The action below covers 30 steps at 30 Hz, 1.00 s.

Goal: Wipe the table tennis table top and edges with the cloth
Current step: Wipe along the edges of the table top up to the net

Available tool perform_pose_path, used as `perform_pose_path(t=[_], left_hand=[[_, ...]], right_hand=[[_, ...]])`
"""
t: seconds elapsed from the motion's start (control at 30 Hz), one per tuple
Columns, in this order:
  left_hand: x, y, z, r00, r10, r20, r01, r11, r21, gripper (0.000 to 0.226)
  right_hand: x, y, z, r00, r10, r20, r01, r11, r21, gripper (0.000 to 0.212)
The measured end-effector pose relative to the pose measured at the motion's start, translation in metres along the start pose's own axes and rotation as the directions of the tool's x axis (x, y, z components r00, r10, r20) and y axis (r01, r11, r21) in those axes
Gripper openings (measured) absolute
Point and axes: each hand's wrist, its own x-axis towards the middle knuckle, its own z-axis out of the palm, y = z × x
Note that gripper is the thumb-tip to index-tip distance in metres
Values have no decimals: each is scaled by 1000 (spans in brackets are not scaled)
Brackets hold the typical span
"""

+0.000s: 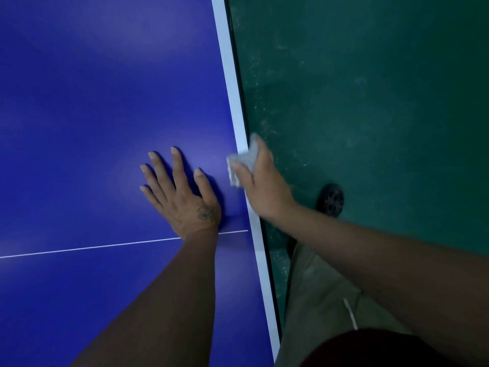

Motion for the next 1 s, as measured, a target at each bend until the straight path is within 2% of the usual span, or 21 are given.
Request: perform_pose_path(t=[0.07,0.13,0.27,0.33,0.47,0.57,0.67,0.77,0.83,0.9,1.0], left_hand=[[0,1,0,1000,-6,5,6,1000,-12,58],[0,1,-1,1000,-5,-1,5,1000,-16,58],[0,0,0,1000,-4,-15,3,1000,-11,57],[1,0,-1,1000,-8,-1,8,1000,-6,58],[0,0,-2,1000,-3,15,3,1000,-4,58],[-1,-2,0,1000,-5,20,5,1000,2,59],[-2,-4,1,1000,-8,30,7,1000,8,61],[-2,-6,1,999,-9,50,8,1000,17,61],[-1,-3,-1,997,-19,78,17,999,31,62],[-1,-1,-4,993,-33,111,27,998,56,62],[17,7,0,992,-38,121,32,998,49,60]], right_hand=[[-41,22,6,990,109,86,-108,994,-20,78],[-68,31,8,978,192,86,-183,977,-105,89],[-41,15,6,976,207,60,-201,975,-99,60],[6,-6,-3,970,239,42,-233,965,-119,61],[110,-57,-27,971,227,72,-226,974,-26,65],[159,-87,-35,967,249,-50,-251,967,-47,67],[155,-95,-29,962,232,-141,-237,971,-14,59],[115,-82,-27,981,179,-78,-176,983,44,42],[90,-73,-30,977,214,21,-215,977,16,47],[76,-70,-35,945,317,76,-311,947,-75,61],[85,-74,-40,925,371,80,-358,923,-138,63]])
